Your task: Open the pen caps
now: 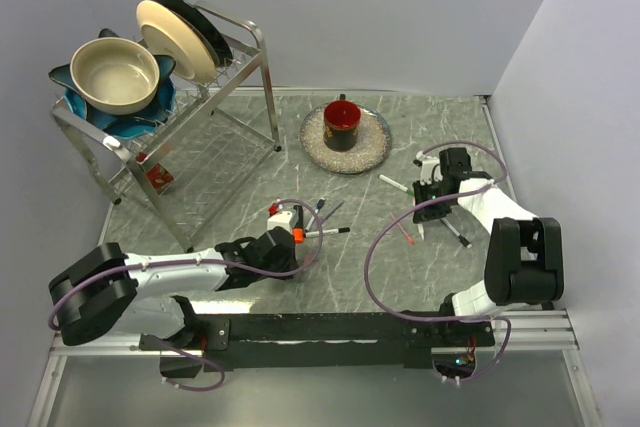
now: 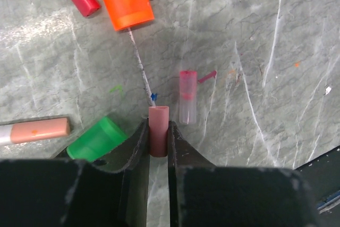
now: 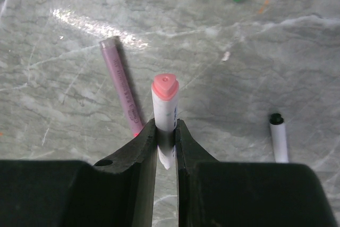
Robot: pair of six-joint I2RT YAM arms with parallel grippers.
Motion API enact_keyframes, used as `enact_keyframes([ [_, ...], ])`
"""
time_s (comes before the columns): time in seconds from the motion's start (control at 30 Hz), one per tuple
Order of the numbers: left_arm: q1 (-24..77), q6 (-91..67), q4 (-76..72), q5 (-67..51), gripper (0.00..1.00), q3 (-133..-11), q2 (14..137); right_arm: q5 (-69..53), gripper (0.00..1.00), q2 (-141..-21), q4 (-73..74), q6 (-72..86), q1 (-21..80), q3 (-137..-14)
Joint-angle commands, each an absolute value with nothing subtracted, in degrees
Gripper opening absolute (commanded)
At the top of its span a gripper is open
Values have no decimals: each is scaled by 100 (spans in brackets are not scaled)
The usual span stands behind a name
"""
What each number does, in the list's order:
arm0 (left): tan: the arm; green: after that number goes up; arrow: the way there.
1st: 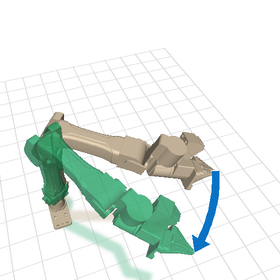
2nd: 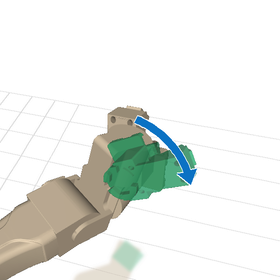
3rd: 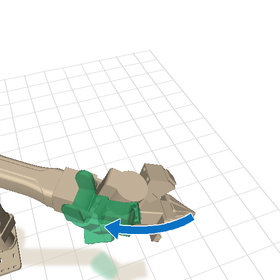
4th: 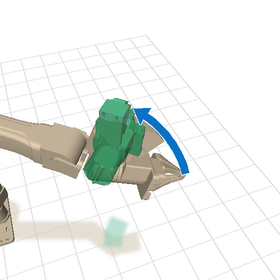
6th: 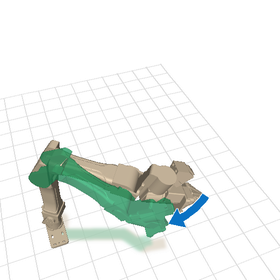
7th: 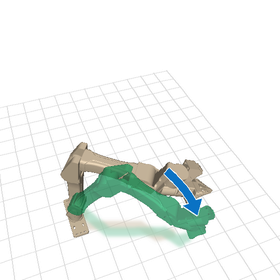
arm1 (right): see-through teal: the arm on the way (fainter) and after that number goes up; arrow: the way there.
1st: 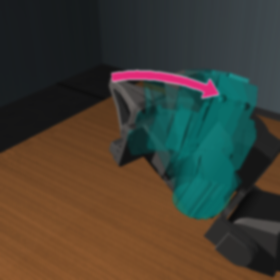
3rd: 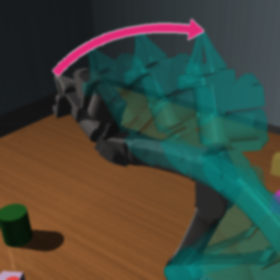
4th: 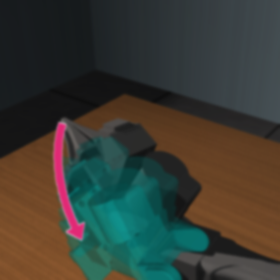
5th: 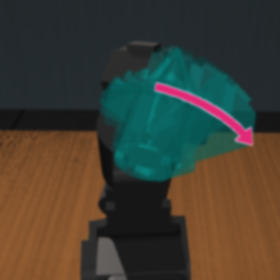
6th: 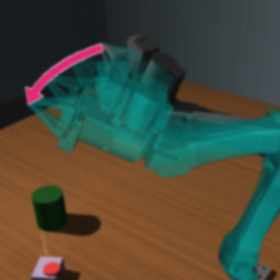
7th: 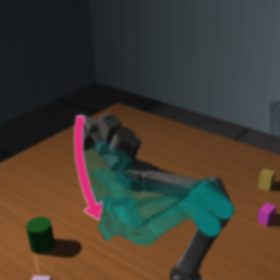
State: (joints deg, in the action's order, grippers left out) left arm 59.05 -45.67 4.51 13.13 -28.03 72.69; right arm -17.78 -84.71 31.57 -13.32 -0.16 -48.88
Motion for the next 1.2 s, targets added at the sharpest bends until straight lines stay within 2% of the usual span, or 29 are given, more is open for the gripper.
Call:
enact_keyframes([
  [0.0, 5880, -4456, 193, 1178, 18, -2997, 7295, -1775, 18, -8578, 3287, -1494, 176, -5194],
  [0.3, 5880, -4438, 167, 1081, 26, -2997, 7269, -1696, 25, -8833, 3366, -1556, 299, -5229],
  [0.53, 5880, -4447, 149, 994, 31, -2980, 7198, -1714, 34, -8859, 3384, -1582, 308, -5238],
  [0.8, 5880, -4465, 62, 853, 39, -2918, 7023, -1951, 39, -8781, 3445, -1652, 316, -5265],
  [0.93, 5880, -4500, 97, 861, 47, -2883, 6655, -2127, 41, -8631, 3533, -1810, 308, -5352],
  [1.17, 5889, -4395, 44, 844, 69, -2742, 5872, -2478, 45, -8402, 3612, -2564, 316, -5633],
])
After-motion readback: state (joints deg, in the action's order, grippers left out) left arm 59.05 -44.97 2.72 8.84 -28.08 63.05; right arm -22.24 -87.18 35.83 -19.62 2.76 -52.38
